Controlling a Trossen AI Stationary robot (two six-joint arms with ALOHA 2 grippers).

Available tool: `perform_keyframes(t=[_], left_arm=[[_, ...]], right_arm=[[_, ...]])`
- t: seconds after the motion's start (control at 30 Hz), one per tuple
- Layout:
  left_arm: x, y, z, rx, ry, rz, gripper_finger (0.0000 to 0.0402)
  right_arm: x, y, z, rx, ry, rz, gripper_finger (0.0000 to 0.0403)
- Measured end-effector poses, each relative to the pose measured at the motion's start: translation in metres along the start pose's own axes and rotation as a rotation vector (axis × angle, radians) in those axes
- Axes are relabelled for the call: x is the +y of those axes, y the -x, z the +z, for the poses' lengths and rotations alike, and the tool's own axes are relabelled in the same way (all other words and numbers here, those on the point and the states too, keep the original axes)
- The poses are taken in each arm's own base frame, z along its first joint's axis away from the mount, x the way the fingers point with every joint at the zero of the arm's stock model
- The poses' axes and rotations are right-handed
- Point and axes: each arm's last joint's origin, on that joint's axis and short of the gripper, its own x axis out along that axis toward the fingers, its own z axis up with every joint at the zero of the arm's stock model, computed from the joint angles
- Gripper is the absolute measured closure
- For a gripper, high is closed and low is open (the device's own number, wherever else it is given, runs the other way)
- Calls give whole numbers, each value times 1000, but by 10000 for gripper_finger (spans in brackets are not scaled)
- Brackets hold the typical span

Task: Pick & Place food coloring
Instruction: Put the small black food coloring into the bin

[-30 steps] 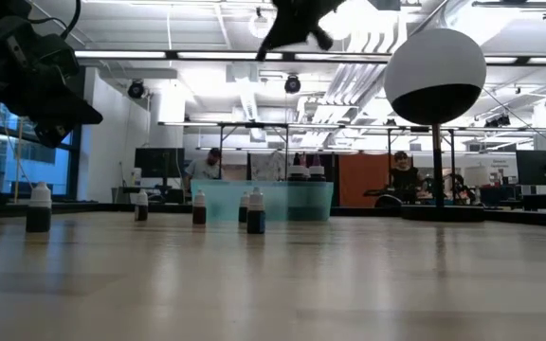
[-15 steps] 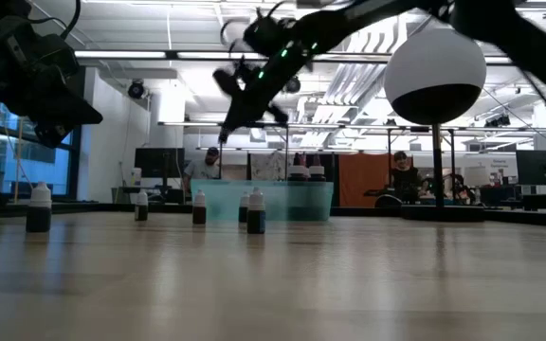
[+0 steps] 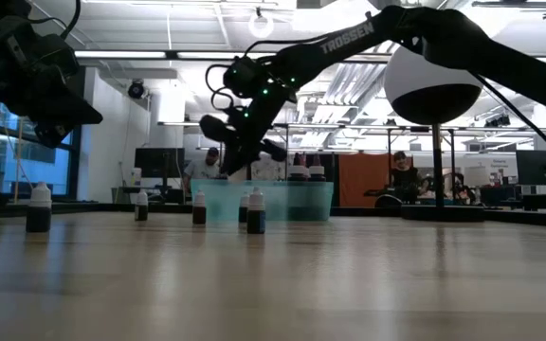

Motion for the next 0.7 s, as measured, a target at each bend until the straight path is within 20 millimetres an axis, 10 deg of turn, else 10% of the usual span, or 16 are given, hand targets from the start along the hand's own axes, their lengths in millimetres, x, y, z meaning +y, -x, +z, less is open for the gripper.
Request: perform_keyframes(t=[0.7], left_arm=[[1, 0, 1, -25, 0, 49, 401]], right_arm=[[-22, -5, -16, 99, -64, -211, 362]])
